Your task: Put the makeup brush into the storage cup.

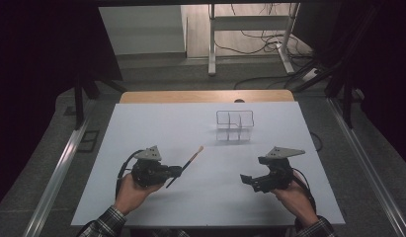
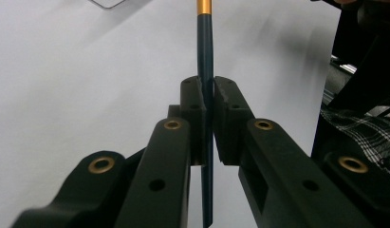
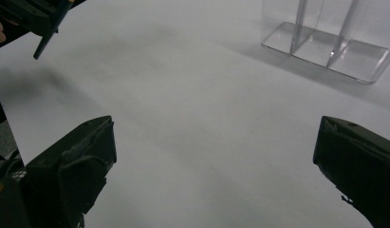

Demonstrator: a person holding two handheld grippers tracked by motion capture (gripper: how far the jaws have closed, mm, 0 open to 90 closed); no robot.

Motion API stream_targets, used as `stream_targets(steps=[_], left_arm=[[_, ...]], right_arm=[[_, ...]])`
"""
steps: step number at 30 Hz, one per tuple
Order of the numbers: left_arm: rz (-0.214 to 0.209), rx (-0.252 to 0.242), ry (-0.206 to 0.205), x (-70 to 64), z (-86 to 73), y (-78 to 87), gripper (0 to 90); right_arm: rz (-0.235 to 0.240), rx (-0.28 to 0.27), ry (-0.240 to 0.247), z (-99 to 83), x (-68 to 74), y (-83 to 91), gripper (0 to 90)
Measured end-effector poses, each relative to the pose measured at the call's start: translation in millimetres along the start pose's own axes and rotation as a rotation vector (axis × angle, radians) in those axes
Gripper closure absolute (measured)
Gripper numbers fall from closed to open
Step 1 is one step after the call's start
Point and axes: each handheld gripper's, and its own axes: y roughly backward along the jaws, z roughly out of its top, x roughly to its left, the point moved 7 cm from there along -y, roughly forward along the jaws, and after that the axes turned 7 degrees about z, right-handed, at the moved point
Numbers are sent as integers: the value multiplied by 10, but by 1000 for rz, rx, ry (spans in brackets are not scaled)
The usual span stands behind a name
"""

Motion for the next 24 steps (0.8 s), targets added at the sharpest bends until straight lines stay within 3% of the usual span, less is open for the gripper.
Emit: stream_targets(steps=[10, 24], left_arm=[[-8, -17, 7, -25, 52, -60, 835], [-22, -26, 2, -86, 115, -172, 836]], right_arm=[[30, 3, 20, 99, 141, -154, 3], [87, 0, 9, 218, 294, -336, 2]])
